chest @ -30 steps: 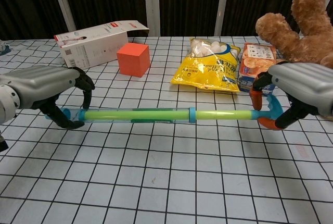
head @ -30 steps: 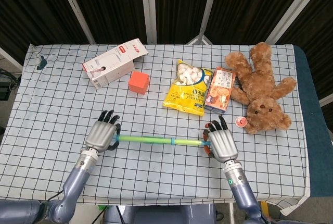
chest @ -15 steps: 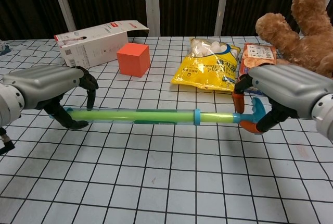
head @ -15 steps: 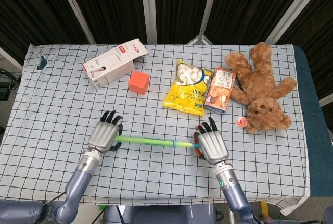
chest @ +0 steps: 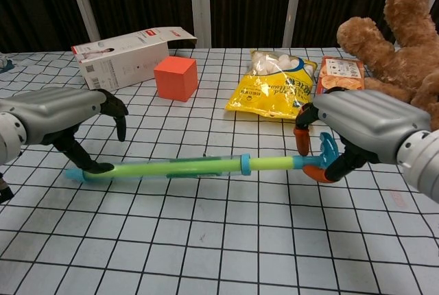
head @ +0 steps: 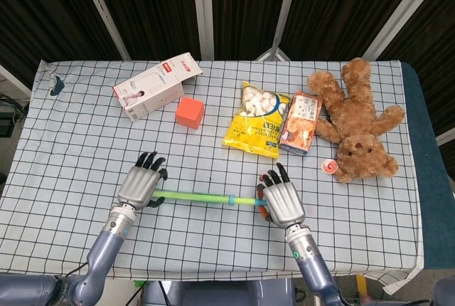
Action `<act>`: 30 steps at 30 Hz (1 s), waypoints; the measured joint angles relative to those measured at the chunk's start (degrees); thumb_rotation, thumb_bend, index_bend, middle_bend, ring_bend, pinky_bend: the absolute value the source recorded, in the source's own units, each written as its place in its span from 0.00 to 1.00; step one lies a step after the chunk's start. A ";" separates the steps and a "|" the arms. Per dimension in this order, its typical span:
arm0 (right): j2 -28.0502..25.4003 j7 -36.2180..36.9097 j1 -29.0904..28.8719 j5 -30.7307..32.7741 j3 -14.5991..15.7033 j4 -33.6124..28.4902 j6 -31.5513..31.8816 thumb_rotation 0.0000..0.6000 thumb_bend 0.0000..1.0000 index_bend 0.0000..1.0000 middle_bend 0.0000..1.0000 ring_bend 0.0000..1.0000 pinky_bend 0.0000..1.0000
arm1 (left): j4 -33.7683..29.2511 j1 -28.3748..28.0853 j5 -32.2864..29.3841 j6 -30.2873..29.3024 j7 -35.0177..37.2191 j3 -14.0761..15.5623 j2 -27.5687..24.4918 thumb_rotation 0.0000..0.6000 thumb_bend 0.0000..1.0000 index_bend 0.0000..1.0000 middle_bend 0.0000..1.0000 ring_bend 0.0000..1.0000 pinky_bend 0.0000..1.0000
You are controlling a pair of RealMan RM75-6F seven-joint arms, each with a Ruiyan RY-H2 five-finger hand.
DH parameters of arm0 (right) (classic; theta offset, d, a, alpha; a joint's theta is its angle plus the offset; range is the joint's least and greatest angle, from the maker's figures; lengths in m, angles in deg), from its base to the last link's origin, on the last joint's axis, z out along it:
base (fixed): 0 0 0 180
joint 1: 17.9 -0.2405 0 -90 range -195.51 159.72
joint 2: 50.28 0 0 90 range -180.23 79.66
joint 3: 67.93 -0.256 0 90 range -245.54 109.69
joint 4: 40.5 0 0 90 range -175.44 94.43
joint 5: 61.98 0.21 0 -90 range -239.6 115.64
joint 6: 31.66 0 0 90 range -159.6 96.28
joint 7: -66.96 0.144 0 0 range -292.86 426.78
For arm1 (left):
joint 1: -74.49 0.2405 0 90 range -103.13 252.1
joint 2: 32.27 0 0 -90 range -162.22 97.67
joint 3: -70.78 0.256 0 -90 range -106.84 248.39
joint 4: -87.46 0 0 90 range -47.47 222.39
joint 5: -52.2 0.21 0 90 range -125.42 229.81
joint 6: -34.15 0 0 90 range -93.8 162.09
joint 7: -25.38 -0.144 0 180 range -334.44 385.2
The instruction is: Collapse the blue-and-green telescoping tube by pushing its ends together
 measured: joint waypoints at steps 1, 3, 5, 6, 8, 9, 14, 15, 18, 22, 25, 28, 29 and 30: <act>-0.14 -0.06 -0.02 0.04 -0.01 0.10 0.01 1.00 0.46 0.34 0.21 0.11 0.00 | -0.04 0.05 0.06 0.04 0.16 0.04 -0.19 1.00 0.22 0.23 0.06 0.00 0.00; -0.55 -0.22 -0.03 0.22 -0.06 0.33 0.06 1.00 0.46 0.25 0.18 0.09 0.00 | -0.13 0.17 0.30 0.10 0.69 0.08 -0.61 1.00 0.20 0.19 0.04 0.00 0.00; -1.10 -0.25 0.01 0.44 -0.16 0.41 0.19 1.00 0.46 0.20 0.16 0.08 0.00 | -0.18 0.35 0.56 0.14 1.53 0.05 -1.05 1.00 0.19 0.16 0.04 0.00 0.00; -1.42 -0.22 0.04 0.50 -0.20 0.41 0.27 1.00 0.46 0.19 0.15 0.07 0.00 | -0.18 0.43 0.72 0.19 1.99 0.04 -1.30 1.00 0.19 0.15 0.03 0.00 0.00; -2.27 -0.07 0.15 0.58 -0.25 0.30 0.50 1.00 0.46 0.15 0.13 0.05 0.00 | -0.24 0.65 1.15 0.30 3.14 0.00 -1.91 1.00 0.19 0.14 0.04 0.00 0.00; -2.66 0.05 0.22 0.55 -0.25 0.25 0.63 1.00 0.46 0.13 0.12 0.04 0.00 | -0.35 0.77 1.34 0.31 3.61 -0.01 -2.20 1.00 0.19 0.14 0.04 0.00 0.00; -5.29 0.87 0.83 0.03 -0.18 0.26 1.57 1.00 0.46 0.08 0.08 0.01 0.00 | -1.57 1.75 3.35 -0.16 6.09 0.21 -3.98 1.00 0.19 0.14 0.04 0.00 0.00; -5.85 1.21 1.00 -0.02 -0.18 0.19 1.74 1.00 0.46 0.08 0.08 0.00 0.00 | -1.86 1.99 3.84 -0.32 6.60 0.32 -4.39 1.00 0.19 0.14 0.04 0.00 0.00; -8.07 2.99 1.81 -0.42 0.01 -0.17 2.24 1.00 0.41 0.03 0.06 0.00 0.00 | -2.93 2.99 5.90 -0.95 8.49 0.87 -6.09 1.00 0.19 0.14 0.04 0.00 0.00; -12.00 6.81 3.77 -1.66 1.08 -0.53 3.15 1.00 0.29 0.00 0.02 0.00 0.00 | -4.31 5.00 10.15 -2.42 11.47 2.46 -9.19 1.00 0.19 0.12 0.02 0.00 0.00; -14.90 11.30 5.60 -3.12 2.32 -0.54 3.74 1.00 0.24 0.00 0.00 0.00 0.00 | -4.97 7.26 14.52 -4.08 14.51 4.52 -12.03 1.00 0.14 0.09 0.00 0.00 0.00; -18.38 16.66 7.84 -5.57 4.08 -0.10 4.54 1.00 0.24 0.00 0.00 0.00 0.00 | -5.16 10.34 19.31 -6.45 17.64 7.34 -15.31 1.00 0.12 0.05 0.00 0.00 0.00; -19.50 18.25 8.60 -6.64 4.74 0.14 4.90 1.00 0.24 0.00 0.00 0.00 0.00 | -5.20 11.74 21.20 -7.70 18.97 8.50 -16.60 1.00 0.12 0.04 0.00 0.00 0.00; -20.59 19.78 9.38 -7.82 5.43 0.39 5.32 1.00 0.24 0.00 0.00 0.00 0.00 | -5.21 12.80 22.57 -8.69 20.02 9.34 -17.51 1.00 0.12 0.03 0.00 0.00 0.00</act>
